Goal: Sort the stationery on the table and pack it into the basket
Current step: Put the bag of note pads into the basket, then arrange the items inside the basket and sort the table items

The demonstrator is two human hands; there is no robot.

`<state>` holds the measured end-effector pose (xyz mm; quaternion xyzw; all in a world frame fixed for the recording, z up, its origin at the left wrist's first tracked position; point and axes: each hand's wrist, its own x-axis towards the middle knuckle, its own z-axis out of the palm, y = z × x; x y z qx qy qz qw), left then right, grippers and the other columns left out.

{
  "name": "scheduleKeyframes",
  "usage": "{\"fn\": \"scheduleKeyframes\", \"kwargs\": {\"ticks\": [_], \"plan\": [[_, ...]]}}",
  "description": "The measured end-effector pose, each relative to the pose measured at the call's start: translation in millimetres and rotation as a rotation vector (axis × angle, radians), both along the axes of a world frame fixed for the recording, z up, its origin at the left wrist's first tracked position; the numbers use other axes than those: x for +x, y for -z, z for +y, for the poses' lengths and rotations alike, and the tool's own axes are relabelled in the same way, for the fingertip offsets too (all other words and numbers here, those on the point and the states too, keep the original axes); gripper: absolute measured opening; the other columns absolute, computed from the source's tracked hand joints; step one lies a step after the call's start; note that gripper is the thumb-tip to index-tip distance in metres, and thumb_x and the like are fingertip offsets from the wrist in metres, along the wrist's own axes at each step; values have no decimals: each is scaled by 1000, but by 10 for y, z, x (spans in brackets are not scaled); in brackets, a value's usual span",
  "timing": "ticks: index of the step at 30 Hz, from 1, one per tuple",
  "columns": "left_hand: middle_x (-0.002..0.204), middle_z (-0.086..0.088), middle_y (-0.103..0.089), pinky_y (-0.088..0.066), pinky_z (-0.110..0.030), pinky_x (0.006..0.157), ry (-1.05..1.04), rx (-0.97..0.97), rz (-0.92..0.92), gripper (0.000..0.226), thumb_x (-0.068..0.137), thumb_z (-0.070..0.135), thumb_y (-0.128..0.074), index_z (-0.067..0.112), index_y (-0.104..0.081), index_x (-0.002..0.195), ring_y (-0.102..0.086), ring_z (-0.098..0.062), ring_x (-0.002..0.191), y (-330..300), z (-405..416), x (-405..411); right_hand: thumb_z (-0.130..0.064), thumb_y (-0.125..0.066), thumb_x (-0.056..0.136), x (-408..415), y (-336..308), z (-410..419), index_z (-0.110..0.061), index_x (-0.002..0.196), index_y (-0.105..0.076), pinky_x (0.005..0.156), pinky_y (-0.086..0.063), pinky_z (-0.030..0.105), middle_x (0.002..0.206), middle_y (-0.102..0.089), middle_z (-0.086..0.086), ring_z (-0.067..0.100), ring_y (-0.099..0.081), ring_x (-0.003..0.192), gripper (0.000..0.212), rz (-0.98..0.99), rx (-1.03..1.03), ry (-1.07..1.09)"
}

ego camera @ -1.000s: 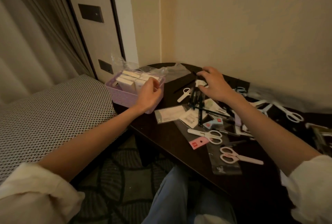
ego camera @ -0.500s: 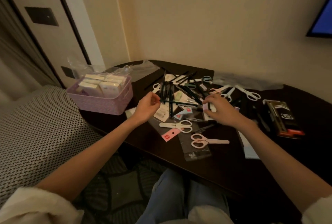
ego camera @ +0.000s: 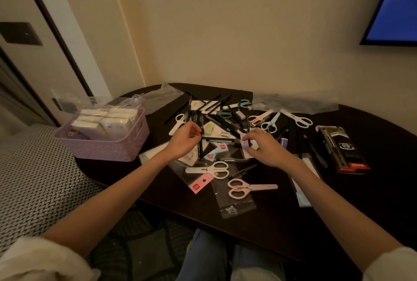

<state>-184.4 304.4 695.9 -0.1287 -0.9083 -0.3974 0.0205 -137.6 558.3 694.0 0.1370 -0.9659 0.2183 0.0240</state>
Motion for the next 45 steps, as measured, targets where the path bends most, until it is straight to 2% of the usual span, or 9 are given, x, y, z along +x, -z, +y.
{"fn": "scheduleKeyframes", "kwargs": {"ticks": [4,12,21,27,30,33,38,41,45], "plan": [[105,-2,-61,-47,-21,78,70,-45,-16,21,90,8,-62,12,-56,110,-59,-13,95,51,105,-49,-27,-72,83,-29,-4,128,-15,127,-56,101,-39,33,132,-50,6,22,-45,124,49,-23,79,49],[99,7,-65,-47,-15,74,430,-321,-158,27,76,24,-80,18,-67,99,-59,-4,90,84,80,7,-36,-79,76,211,-36,-65,-21,95,-66,67,-47,19,92,-58,-7,5,-54,80,27,-233,126,-268],[102,5,-61,-39,-3,68,431,-420,-98,35,75,20,-81,16,-66,106,-53,-4,88,119,-90,154,-44,-79,73,296,63,-165,-18,97,-66,62,-44,20,88,-58,-8,8,-53,75,38,-320,202,-245],[109,1,-64,-48,-18,79,431,-488,-64,34,78,24,-79,16,-66,109,-58,-8,94,148,-102,171,-34,-78,76,354,40,-227,-15,96,-62,59,-42,20,85,-56,-7,7,-52,72,32,-410,189,-215],[110,1,-63,-45,-14,77,438,-525,-49,32,80,23,-76,15,-66,110,-56,-6,93,172,-101,171,-31,-79,76,346,8,-223,-15,95,-60,62,-45,22,87,-56,-6,8,-53,76,31,-430,132,-225],[109,1,-63,-46,-16,78,431,-525,-57,33,81,22,-76,14,-66,110,-56,-8,93,192,-103,174,-22,-76,80,332,-52,-197,-13,96,-61,61,-43,14,85,-55,-10,3,-52,73,24,-397,72,-256],[108,-1,-62,-49,-25,78,433,-621,15,28,87,30,-69,16,-65,110,-55,-10,91,246,-92,186,-9,-71,83,275,-173,-109,-18,89,-59,78,-54,28,95,-64,0,13,-63,89,15,-248,-278,-115],[107,2,-59,-46,-24,77,450,-687,65,29,88,34,-66,18,-62,112,-53,-11,93,238,-85,178,-3,-69,84,288,-193,-127,-11,91,-59,72,-53,22,94,-65,4,13,-65,86,15,-165,-617,99],[101,7,-59,-41,-17,72,389,-611,147,22,87,33,-67,21,-63,104,-54,-6,91,168,-104,58,-5,-65,88,326,-109,-199,-9,106,-53,60,-48,22,97,-63,10,13,-59,74,22,-163,-995,387]]}}
